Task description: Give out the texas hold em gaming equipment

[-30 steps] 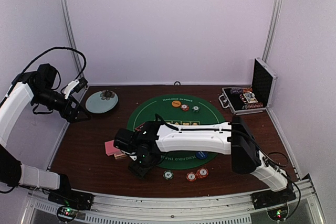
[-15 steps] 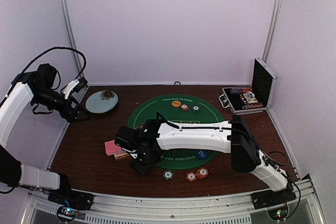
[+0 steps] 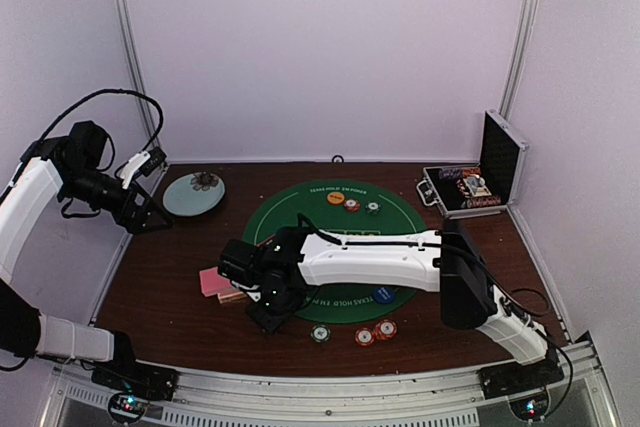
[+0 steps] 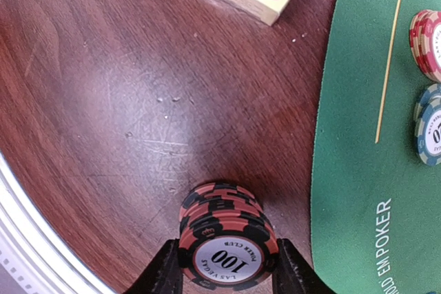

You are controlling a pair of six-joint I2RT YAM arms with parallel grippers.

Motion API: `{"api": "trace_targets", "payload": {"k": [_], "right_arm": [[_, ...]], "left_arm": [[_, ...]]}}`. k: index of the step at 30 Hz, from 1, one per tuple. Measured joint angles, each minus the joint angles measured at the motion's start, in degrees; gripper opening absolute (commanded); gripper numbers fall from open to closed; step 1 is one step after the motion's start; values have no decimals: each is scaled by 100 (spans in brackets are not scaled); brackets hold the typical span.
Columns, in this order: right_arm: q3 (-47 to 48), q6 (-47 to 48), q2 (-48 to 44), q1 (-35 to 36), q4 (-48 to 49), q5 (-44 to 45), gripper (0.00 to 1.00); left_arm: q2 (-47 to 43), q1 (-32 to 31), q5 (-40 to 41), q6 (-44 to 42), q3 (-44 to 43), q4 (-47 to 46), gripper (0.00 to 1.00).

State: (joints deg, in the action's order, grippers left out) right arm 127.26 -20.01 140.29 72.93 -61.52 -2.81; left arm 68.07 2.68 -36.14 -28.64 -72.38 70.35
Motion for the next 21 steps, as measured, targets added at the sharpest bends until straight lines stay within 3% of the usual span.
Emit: {"api": "trace_targets", "payload": {"k": [21], "right_arm": [[98,-94,-251,-195,-72,48,34]], "left_arm": [[0,0,74,-2,0,0,98]]}}
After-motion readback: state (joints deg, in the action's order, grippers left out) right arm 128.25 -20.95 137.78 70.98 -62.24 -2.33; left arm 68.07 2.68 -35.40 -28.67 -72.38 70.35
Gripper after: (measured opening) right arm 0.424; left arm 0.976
